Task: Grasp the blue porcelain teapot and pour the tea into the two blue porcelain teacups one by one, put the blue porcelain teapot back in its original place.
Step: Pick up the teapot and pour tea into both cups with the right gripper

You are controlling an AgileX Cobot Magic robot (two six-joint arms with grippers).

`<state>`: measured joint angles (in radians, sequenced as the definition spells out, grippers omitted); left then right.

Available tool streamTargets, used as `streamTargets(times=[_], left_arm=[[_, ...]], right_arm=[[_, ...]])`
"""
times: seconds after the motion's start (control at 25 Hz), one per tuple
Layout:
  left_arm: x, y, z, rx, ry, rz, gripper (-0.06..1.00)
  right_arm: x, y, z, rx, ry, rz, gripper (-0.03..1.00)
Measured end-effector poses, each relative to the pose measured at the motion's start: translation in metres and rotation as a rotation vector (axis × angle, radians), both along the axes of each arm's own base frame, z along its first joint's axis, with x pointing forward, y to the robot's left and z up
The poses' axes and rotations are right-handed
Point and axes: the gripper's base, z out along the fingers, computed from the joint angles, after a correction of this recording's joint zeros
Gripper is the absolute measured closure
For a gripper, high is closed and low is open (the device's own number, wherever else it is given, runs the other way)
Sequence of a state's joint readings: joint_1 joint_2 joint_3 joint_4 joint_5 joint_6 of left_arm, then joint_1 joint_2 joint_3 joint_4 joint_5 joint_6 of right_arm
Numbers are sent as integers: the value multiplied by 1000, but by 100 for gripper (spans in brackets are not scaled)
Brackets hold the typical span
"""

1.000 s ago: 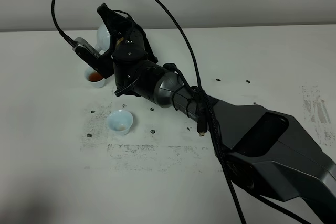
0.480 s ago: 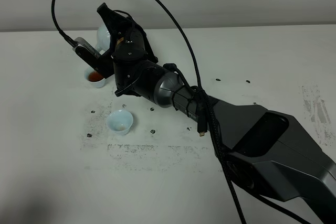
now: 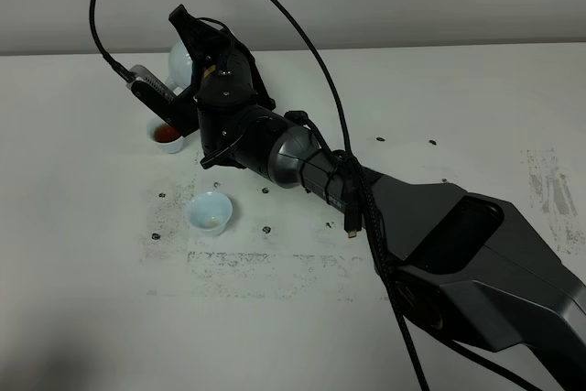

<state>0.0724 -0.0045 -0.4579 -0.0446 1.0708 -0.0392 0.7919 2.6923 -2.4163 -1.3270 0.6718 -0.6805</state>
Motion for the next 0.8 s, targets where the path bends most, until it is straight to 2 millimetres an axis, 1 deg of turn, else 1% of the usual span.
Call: streamTargets(times=[0.24,0.48,0.6,0.8], left_arm=[[0,0,0,0,0,0,26],[0,0,0,0,0,0,26],[0,0,0,0,0,0,26],[0,0,0,0,0,0,26]], right_arm=[[0,0,0,2,0,-1,91],[0,-2,-5,86,69,-29,91],[1,-6,-10,140,127,-63,91],[10,-20,-14,254,208,-140,91]])
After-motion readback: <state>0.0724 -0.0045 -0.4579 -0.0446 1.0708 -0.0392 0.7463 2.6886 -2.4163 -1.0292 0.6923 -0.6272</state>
